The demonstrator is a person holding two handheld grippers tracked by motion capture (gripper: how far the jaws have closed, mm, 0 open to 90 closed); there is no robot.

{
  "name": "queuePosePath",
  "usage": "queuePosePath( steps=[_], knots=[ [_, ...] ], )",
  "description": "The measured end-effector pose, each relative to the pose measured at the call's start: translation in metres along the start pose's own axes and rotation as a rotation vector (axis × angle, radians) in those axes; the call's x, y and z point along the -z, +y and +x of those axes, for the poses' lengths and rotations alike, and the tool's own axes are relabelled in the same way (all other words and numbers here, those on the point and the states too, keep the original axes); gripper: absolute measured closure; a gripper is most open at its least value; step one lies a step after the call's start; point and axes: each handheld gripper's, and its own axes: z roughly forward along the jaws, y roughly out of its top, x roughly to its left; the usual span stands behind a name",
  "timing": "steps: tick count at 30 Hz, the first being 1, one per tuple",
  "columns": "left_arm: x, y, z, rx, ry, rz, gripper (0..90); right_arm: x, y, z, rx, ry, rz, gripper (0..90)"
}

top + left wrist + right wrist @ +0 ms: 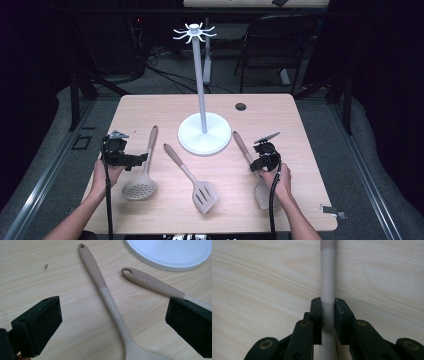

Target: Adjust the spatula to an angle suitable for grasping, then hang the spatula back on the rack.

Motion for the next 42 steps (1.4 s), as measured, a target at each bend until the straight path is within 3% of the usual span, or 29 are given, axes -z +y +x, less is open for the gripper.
queuePosePath(
  steps=[2,5,7,8,9,11,15,20,21,32,42],
  knots=[
    [0.0,0.002,-0.004,-0.003,-0.007,-0.006,0.5,0.003,-0.001,-0.002,0.003,0.005,-0.005,78.5],
    [-0.002,0.004,-0.011,-0.01,-0.019,-0.009,0.5,0.011,-0.004,-0.002,-0.003,0.017,-0.057,78.6],
    [-0.003,0.004,-0.013,-0.015,-0.02,-0.004,0.4,0.015,-0.004,-0.002,0.016,0.014,-0.053,78.6],
    [-0.005,0.005,-0.016,-0.018,-0.023,-0.004,0.4,0.021,-0.005,0.001,0.032,0.02,-0.079,78.5],
    [-0.006,0.005,-0.018,-0.016,-0.03,-0.008,0.6,0.027,-0.005,0.003,0.057,0.001,-0.076,78.6],
    [-0.006,0.007,-0.019,-0.013,-0.036,-0.007,0.8,0.03,-0.007,0.007,0.059,0.038,-0.125,78.5],
    [-0.005,0.008,-0.023,-0.019,-0.036,-0.022,0.8,0.039,-0.008,0.016,0.104,0.047,-0.161,78.5],
    [-0.006,0.01,-0.026,-0.026,-0.039,-0.025,0.3,0.044,-0.007,0.023,0.161,0.051,-0.164,78.5],
    [-0.007,0.01,-0.027,-0.03,-0.042,-0.021,0.3,0.042,-0.008,0.026,0.158,0.079,-0.192,78.5],
    [-0.011,0.015,-0.04,-0.058,-0.051,-0.019,0.1,0.047,-0.009,0.047,0.244,0.085,-0.208,78.5],
    [-0.009,0.028,-0.057,-0.062,-0.121,-0.066,0.1,0.049,-0.009,0.056,0.294,0.085,-0.215,78.5]
  ],
)
